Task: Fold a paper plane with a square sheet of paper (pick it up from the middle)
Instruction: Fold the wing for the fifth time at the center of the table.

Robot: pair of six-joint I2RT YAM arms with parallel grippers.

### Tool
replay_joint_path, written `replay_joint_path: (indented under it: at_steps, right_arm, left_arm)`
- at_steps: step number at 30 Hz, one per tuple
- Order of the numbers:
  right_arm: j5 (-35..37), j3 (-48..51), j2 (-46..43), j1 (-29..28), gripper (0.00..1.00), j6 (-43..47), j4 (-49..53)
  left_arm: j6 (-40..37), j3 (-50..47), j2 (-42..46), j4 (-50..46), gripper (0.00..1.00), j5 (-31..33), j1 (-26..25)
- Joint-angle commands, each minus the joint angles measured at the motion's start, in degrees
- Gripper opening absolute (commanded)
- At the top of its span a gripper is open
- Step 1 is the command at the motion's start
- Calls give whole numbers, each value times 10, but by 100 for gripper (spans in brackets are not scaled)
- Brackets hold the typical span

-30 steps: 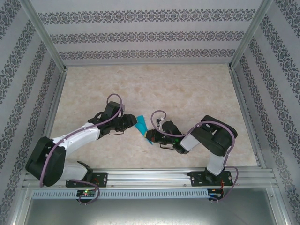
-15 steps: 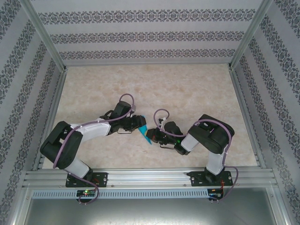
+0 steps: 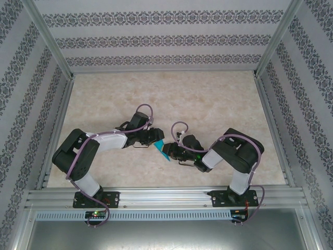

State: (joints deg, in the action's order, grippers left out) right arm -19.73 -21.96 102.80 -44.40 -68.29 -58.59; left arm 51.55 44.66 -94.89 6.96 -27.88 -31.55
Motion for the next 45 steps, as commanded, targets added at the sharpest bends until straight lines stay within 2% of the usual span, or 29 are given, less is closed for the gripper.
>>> replay_joint_path:
  at_steps: [1, 6, 11, 16, 26, 31, 45]
  right_arm:
    - [19, -5, -33, -4, 25, 52, 71]
    - [38, -26, -79, -14, 30, 106, 176]
    - [112, -69, -132, -37, 34, 195, 352]
    - [159, -115, -145, -53, 38, 272, 455]
    - [140, -146, -100, -52, 40, 296, 465]
    - [124, -143, -96, -46, 37, 287, 445]
    - [85, -132, -82, -23, 23, 250, 414]
  left_arm:
    - [-16, 17, -5, 18, 43, 2, -7]
    - [-18, 20, -11, 19, 43, 3, -6]
    - [-20, 25, -17, 16, 43, 0, -6]
    - [-21, 28, -20, 16, 43, 0, -7]
    - [-22, 31, -22, 13, 42, -2, -6]
    - [-23, 32, -24, 11, 42, -3, -6]
    - [-28, 38, -26, 5, 42, -6, -6]
